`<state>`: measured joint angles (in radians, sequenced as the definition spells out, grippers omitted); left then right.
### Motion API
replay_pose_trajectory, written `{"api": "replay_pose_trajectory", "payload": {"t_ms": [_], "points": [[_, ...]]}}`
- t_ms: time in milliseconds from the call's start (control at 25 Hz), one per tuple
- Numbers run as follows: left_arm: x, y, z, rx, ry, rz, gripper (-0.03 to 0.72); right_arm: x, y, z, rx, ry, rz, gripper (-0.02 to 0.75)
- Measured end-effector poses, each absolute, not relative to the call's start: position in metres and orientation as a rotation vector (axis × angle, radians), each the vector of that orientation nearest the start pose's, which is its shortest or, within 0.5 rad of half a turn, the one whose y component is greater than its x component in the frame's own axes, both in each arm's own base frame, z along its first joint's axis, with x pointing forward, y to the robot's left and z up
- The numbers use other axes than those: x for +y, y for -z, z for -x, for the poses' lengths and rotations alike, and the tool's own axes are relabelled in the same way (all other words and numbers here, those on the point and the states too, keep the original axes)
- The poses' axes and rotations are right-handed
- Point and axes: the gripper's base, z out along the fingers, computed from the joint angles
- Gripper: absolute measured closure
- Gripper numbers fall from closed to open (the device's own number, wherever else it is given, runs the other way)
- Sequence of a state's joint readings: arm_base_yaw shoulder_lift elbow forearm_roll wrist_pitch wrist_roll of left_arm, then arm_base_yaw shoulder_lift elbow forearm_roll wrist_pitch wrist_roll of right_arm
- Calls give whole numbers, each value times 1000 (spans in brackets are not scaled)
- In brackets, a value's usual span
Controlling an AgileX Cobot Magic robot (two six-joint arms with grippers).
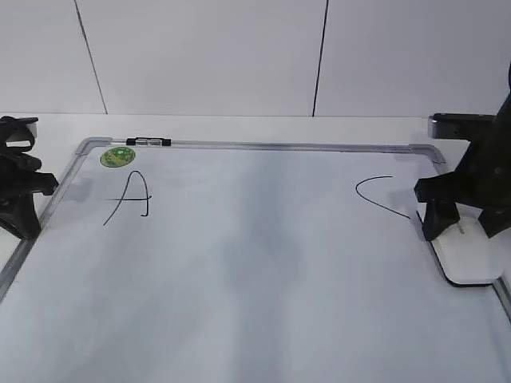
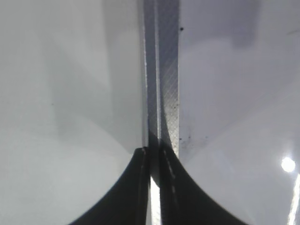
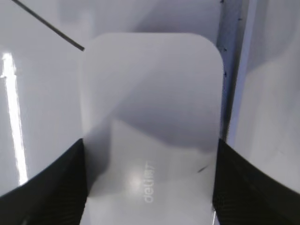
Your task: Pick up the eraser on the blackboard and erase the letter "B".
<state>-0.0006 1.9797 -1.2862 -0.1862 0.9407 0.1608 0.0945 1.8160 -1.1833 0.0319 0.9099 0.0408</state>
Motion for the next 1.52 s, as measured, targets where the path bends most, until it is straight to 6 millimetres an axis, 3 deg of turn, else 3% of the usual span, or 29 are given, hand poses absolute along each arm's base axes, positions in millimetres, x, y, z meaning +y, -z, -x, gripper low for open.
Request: {"api": "replay_pose_trajectory", "payload": {"t_ms": [1520], "points": [[-14, -152, -369, 3100, 233, -83, 671, 33, -181, -343, 3019, -13, 73, 181]]}}
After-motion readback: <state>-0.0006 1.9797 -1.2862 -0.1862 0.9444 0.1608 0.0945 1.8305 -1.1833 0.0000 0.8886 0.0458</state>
